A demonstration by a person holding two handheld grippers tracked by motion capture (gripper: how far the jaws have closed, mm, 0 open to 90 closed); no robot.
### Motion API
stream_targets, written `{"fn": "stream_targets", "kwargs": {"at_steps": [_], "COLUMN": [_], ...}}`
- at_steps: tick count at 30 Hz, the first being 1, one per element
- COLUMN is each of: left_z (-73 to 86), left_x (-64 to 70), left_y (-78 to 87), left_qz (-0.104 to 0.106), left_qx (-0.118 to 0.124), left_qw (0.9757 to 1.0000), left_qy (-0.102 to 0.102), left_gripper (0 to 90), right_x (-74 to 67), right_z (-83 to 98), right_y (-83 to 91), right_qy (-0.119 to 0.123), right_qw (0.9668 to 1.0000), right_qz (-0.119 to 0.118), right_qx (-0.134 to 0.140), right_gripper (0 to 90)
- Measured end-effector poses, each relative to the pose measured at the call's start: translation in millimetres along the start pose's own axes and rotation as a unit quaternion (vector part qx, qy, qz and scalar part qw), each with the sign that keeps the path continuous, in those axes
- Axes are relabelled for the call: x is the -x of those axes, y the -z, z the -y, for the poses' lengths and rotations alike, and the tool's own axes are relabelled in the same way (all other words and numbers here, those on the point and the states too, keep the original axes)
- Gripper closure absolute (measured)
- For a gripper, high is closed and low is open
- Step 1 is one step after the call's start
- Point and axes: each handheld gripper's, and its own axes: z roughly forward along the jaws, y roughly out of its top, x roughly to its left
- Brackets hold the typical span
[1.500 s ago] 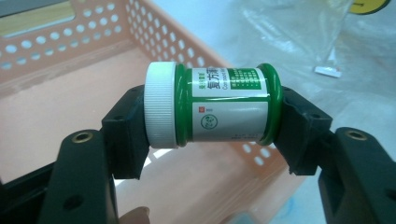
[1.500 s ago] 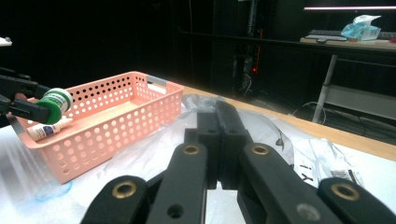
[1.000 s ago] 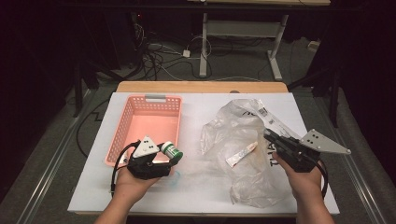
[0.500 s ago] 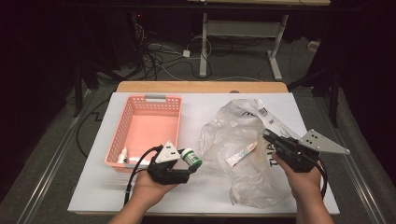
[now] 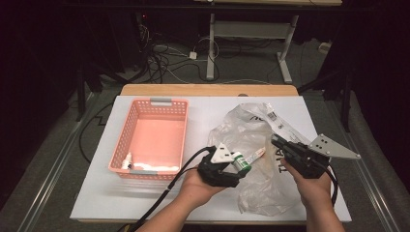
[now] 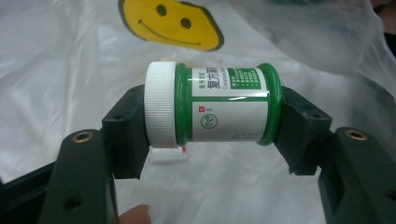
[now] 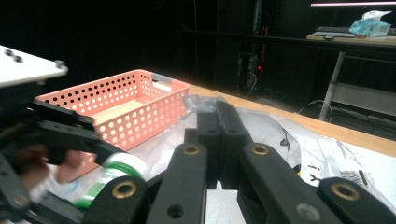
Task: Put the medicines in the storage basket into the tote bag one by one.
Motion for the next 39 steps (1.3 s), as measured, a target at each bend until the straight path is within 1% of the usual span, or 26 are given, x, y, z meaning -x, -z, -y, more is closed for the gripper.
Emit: {"fn": "stream_targets", "kwargs": {"at_steps": [2, 4, 6, 8, 9, 11, 12, 13, 14, 16, 17, 18, 20, 22, 24, 25, 26, 28, 29, 31, 33, 34, 37, 38, 39], "left_z": [-6.4, -10.5, -12.6, -14.0, -14.9, -16.8, -17.8, -19.0, -19.8, -22.0, -23.0, -23.7, -25.2, -26.1, -26.9, -27.8, -28.7, -31.0, -32.0, -33.9, -34.7, -34.6, -33.3, -33.4, -33.6], "left_x": [2.7, 2.7, -0.2, -5.1, -8.1, -14.9, -19.5, -25.7, -29.2, -37.8, -42.2, -46.8, -55.0, -59.6, -62.3, -63.3, -63.1, -63.2, -63.2, -64.6, -65.0, -64.4, -63.2, -61.8, -60.5], "left_y": [-12.3, -24.0, -34.8, -44.1, -48.3, -56.6, -61.2, -66.8, -69.9, -76.9, -80.0, -82.9, -88.5, -95.3, -102.5, -106.0, -109.4, -114.2, -116.7, -121.2, -124.5, -125.5, -125.0, -123.1, -120.3], "left_qz": [-0.002, -0.009, -0.01, -0.022, -0.027, -0.046, -0.054, -0.062, -0.066, -0.08, -0.088, -0.092, -0.094, -0.102, -0.106, -0.105, -0.104, -0.106, -0.107, -0.11, -0.105, -0.103, -0.088, -0.091, -0.091], "left_qx": [0.001, -0.003, -0.005, -0.007, -0.009, -0.01, -0.013, -0.018, -0.022, -0.033, -0.037, -0.041, -0.044, -0.047, -0.053, -0.061, -0.062, -0.064, -0.064, -0.079, -0.088, -0.089, -0.09, -0.084, -0.078], "left_qw": [1.0, 0.9999, 0.9999, 0.9997, 0.9996, 0.9988, 0.9983, 0.9976, 0.9972, 0.9959, 0.995, 0.9942, 0.9935, 0.9925, 0.9917, 0.9915, 0.9915, 0.9914, 0.9911, 0.9895, 0.9894, 0.9895, 0.9907, 0.9911, 0.9917], "left_qy": [-0.005, -0.007, 0.0, 0.004, 0.007, 0.01, 0.014, 0.023, 0.026, 0.026, 0.031, 0.036, 0.047, 0.049, 0.05, 0.049, 0.049, 0.043, 0.045, 0.051, 0.049, 0.049, 0.052, 0.049, 0.048], "left_gripper": [34.9, 34.9, 34.9, 34.9, 34.9, 34.9, 34.9, 34.9, 34.9, 34.8, 34.8, 34.8, 34.8, 34.8, 34.8, 34.8, 34.8, 34.7, 34.7, 34.7, 34.7, 34.7, 34.0, 30.0, 28.2], "right_x": [0.0, -0.1, 1.0, 1.3, 1.3, 0.9, 1.0, 1.0, 1.0, 0.9, 1.0, 1.6, 2.4, 3.3, 3.9, 3.8, 3.7, 4.2, 4.2, 4.1, 4.5, 4.8, 5.9, 6.4, 6.9], "right_z": [-0.4, -0.7, -0.9, -0.9, -0.9, -1.1, -1.1, -1.0, -0.9, -0.6, -0.3, 0.1, 1.0, 1.7, 2.3, 2.5, 2.7, 3.0, 3.0, 3.2, 3.9, 4.2, 4.6, 4.9, 5.4], "right_y": [0.6, 1.3, 1.8, 1.9, 1.9, 1.7, 1.7, 1.5, 1.2, 0.6, 0.6, 0.4, -0.3, -0.8, -1.4, -1.6, -1.7, -1.5, -1.4, -1.6, -1.8, -1.6, -0.4, -0.3, -0.2], "right_qy": [0.0, -0.004, 0.0, -0.001, -0.001, -0.002, -0.002, -0.002, -0.002, -0.005, -0.006, -0.004, -0.006, -0.01, -0.012, -0.012, -0.011, -0.013, -0.014, -0.016, -0.016, -0.016, -0.015, -0.017, -0.018], "right_qw": [1.0, 1.0, 1.0, 1.0, 1.0, 1.0, 1.0, 1.0, 1.0, 1.0, 1.0, 1.0, 1.0, 0.9999, 0.9999, 0.9999, 0.9999, 0.9999, 0.9999, 0.9999, 0.9999, 0.9999, 0.9999, 0.9998, 0.9998], "right_qz": [0.0, 0.001, 0.001, 0.001, 0.001, 0.0, 0.0, 0.0, -0.001, 0.0, -0.002, -0.003, -0.002, -0.003, -0.004, -0.005, -0.005, -0.006, -0.006, -0.006, -0.005, -0.006, -0.006, -0.005, -0.003], "right_qx": [0.001, 0.002, 0.003, 0.004, 0.005, 0.005, 0.005, 0.004, 0.004, 0.003, 0.002, 0.003, 0.002, 0.001, 0.001, 0.0, 0.0, 0.001, 0.001, 0.001, 0.0, 0.0, 0.0, 0.0, 0.0], "right_gripper": [90.0, 90.0, 90.0, 90.0, 90.0, 90.0, 90.0, 90.0, 90.0, 90.0, 90.0, 90.0, 90.0, 90.0, 90.0, 90.0, 90.0, 90.0, 90.0, 90.0, 90.0, 90.0, 90.0, 90.0, 90.0]}}
